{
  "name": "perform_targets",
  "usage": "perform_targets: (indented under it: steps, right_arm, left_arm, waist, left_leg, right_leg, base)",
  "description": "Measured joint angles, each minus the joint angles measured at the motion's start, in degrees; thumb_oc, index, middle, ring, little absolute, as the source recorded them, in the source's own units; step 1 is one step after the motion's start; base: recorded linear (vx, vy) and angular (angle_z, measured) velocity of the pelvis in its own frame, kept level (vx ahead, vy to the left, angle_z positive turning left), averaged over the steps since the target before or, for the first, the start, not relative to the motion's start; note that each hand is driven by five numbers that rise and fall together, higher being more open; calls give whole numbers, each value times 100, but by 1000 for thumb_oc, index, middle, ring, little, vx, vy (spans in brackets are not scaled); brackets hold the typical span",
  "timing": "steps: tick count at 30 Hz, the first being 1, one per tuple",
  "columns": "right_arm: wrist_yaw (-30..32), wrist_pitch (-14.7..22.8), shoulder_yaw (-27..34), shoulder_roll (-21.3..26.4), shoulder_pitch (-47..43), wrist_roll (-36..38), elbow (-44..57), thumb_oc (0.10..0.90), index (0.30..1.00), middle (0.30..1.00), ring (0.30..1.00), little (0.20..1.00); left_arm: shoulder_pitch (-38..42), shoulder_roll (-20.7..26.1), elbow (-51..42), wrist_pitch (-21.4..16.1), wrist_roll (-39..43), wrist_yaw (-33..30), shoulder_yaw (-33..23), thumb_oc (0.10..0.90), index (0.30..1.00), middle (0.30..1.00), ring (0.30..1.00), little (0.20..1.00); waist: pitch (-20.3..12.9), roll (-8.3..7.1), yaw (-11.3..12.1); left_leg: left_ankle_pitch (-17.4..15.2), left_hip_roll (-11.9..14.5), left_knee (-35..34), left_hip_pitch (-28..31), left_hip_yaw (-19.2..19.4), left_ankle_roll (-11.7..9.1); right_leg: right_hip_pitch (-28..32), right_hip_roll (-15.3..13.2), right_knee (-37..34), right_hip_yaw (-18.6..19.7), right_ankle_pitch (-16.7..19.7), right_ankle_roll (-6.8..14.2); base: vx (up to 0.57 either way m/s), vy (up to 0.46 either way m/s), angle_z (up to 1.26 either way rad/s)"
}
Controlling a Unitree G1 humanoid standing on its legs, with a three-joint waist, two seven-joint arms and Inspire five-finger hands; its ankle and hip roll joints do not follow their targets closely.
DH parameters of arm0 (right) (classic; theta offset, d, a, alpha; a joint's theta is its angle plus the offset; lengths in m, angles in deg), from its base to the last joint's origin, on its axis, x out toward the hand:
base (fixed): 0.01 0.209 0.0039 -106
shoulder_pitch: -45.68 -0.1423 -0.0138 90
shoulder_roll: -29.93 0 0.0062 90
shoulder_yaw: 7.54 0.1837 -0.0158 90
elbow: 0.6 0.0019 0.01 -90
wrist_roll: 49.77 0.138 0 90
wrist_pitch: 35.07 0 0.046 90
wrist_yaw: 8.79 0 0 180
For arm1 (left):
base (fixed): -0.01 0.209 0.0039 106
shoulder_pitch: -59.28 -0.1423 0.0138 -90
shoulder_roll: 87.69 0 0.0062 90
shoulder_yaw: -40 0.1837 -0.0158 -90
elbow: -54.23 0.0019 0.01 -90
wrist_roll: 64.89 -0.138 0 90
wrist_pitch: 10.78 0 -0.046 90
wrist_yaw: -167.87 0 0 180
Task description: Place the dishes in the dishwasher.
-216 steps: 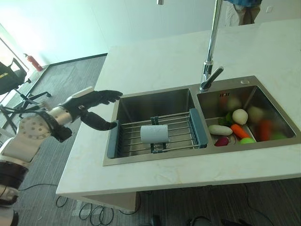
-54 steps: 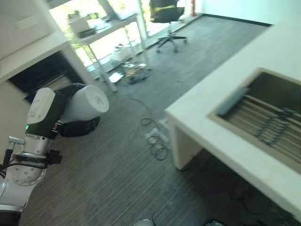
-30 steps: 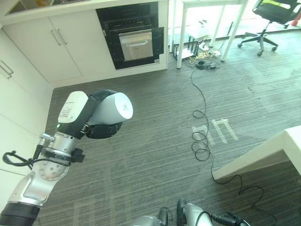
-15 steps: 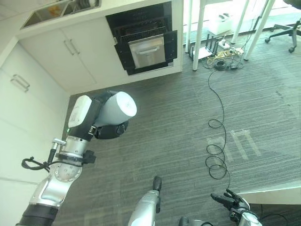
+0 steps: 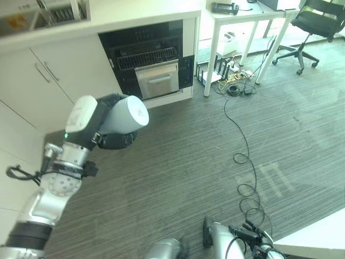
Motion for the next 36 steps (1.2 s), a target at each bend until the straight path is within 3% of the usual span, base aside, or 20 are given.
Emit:
perform_targets:
  steps: [2,4,5,7,8,9,11,12,13,15,17,19,20,21,22,23,27,30,32,36]
  right_arm:
    - [9,-74,245,8,111,95,-235,800,900,900,900,900]
    - [25,-85,258,18,346,262,-449,800,900,900,900,900]
    - [35,-93,259,119,435,329,-436,800,900,900,900,900]
    - [34,-158,204,230,370,359,-221,800,900,900,900,900]
    - [29,-144,204,252,445,361,43,800,900,900,900,900]
    - [-3,-28,208,285,321,362,88,800,900,900,900,900]
    - [-64,101,221,306,-83,360,92,800,900,900,900,900]
    - [-95,175,242,311,-257,360,104,800,900,900,900,900]
    - [-143,194,259,341,-433,357,99,800,900,900,900,900]
    - [-233,236,244,413,-634,355,108,800,900,900,900,900]
    - [-287,280,-4,451,-723,354,80,800,900,900,900,900]
    - [-223,222,-69,529,-730,344,-165,800,900,900,900,900]
    - [-170,154,-72,579,-702,341,-334,800,900,900,900,900]
    - [-110,88,-75,510,-500,331,-439,800,900,900,900,900]
    - [-107,76,-68,480,-360,163,-437,800,900,900,900,900]
    - [-77,57,1,369,-240,18,-431,800,900,900,900,900]
    - [-109,83,-15,69,-111,-1,-306,800,900,900,900,900]
    - [-127,201,-28,1,-104,-115,-92,800,900,900,900,900]
    - [-150,309,-184,16,-135,-132,-23,800,900,900,900,900]
    - [-175,295,-193,48,-195,-223,-13,800,900,900,900,900]
  left_arm:
    - [-140,-14,227,22,-13,-1,60,400,300,300,300,300]
    - [-367,-60,317,65,-23,3,95,400,300,300,300,300]
    - [-394,-247,269,78,-15,-8,92,400,300,300,300,300]
    - [-544,-232,-4,152,-27,7,87,400,300,300,300,300]
    - [-555,-273,-215,184,-25,3,80,400,300,300,300,300]
    - [-558,-278,-374,144,-24,3,82,400,300,300,300,300]
    - [-402,-250,-782,120,-16,4,27,400,300,300,300,300]
    - [-329,-242,-901,100,-13,4,10,400,300,300,300,300]
    - [-268,-234,-874,-8,-15,6,7,400,300,300,300,300]
    - [-264,-199,-767,-17,-13,2,-2,400,300,300,300,300]
    - [-324,-239,-580,42,-14,-7,38,400,300,300,300,300]
    - [-295,-400,-527,26,-85,-40,73,400,300,300,300,300]
    - [-381,-481,-490,78,-132,-38,100,400,300,300,300,300]
    - [-606,-460,-376,172,-232,-40,100,400,300,300,300,300]
    - [-714,-440,-350,274,-260,-47,85,400,300,300,300,300]
    - [-665,-458,-353,274,-336,-77,10,400,300,300,300,300]
    - [-650,-200,-506,279,-589,-156,-146,400,300,300,300,300]
    - [-490,16,-420,350,-599,-162,-159,400,300,300,300,300]
    - [-466,185,-426,436,-585,-182,-145,400,300,300,300,300]
    - [-305,268,-407,511,-595,-307,-126,400,300,300,300,300]
  waist:
    - [19,-13,-67]
    - [-4,43,-130]
    - [-14,247,-104]
    - [-28,225,-40]
    - [-24,61,19]
    - [-20,43,60]
    - [10,-16,215]
    - [25,-40,312]
    - [35,-100,427]
    - [18,18,524]
    - [-58,162,499]
    - [-60,288,634]
    - [-80,476,699]
    - [-93,434,729]
    - [-141,317,646]
    - [-144,191,639]
    - [-182,197,668]
    - [-172,235,525]
    - [-166,288,466]
    - [-164,454,355]
  left_leg:
    - [60,-52,-395,408,-88,38]
    - [195,31,-1061,1174,-263,-193]
    - [319,110,-1133,1430,-351,-423]
    - [940,-37,-946,1527,-325,-914]
    - [1479,-218,-6,1112,-83,-922]
    - [1772,-147,909,655,180,-829]
    - [1647,22,2281,-322,348,-663]
    - [1580,41,2412,-745,382,-577]
    - [1377,-122,1624,-921,336,-446]
    - [1357,-240,-481,-857,178,-270]
    - [2019,-213,-2475,-890,-48,-342]
    - [2333,-65,-2400,-1182,-328,-576]
    - [2406,231,-2597,-1034,-380,-535]
    - [3161,224,-2511,-663,55,-219]
    - [2955,-32,-2609,-423,200,-72]
    - [2643,-242,-2473,-349,294,-35]
    - [2065,-226,-1838,-340,263,103]
    - [1881,-211,-1692,-101,209,367]
    - [1837,-206,-1733,44,213,407]
    - [1833,-194,-1968,158,37,235]
  right_leg:
    - [-72,70,-41,-99,254,-246]
    - [464,637,-249,-258,455,-891]
    - [824,813,-461,-263,650,-1268]
    - [1040,673,-224,-181,241,-1548]
    - [1075,457,-51,-52,73,-1644]
    - [1285,430,-126,68,41,-1569]
    - [1771,431,-415,134,-158,-1574]
    - [1966,438,-569,170,-246,-1463]
    - [2217,390,-803,314,-329,-1278]
    - [2556,434,-964,378,-416,-1137]
    - [2867,465,-771,377,-766,-892]
    - [2972,536,-768,849,-1070,-949]
    - [2994,619,-541,805,-1253,-688]
    - [2993,363,229,600,-1645,-201]
    - [2774,70,374,267,-1833,-109]
    - [2641,12,106,94,-1691,-344]
    - [3042,94,-220,32,-1164,-154]
    - [2218,26,1791,129,-942,272]
    - [1650,28,2433,123,-971,243]
    - [1172,87,861,-299,-946,52]
  base:
    - [462,-109,9]
    - [473,-84,28]
    - [511,-152,25]
    - [298,-125,5]
    - [150,-66,9]
    - [195,-71,13]
    - [301,37,12]
    - [384,143,-9]
    - [334,171,-30]
    - [257,167,-36]
    - [438,356,-26]
    - [280,257,-57]
    - [278,277,-116]
    - [452,386,-98]
    - [562,418,-71]
    - [454,307,-17]
    - [196,165,3]
    - [96,89,13]
    - [92,-6,1]
    - [137,-87,13]
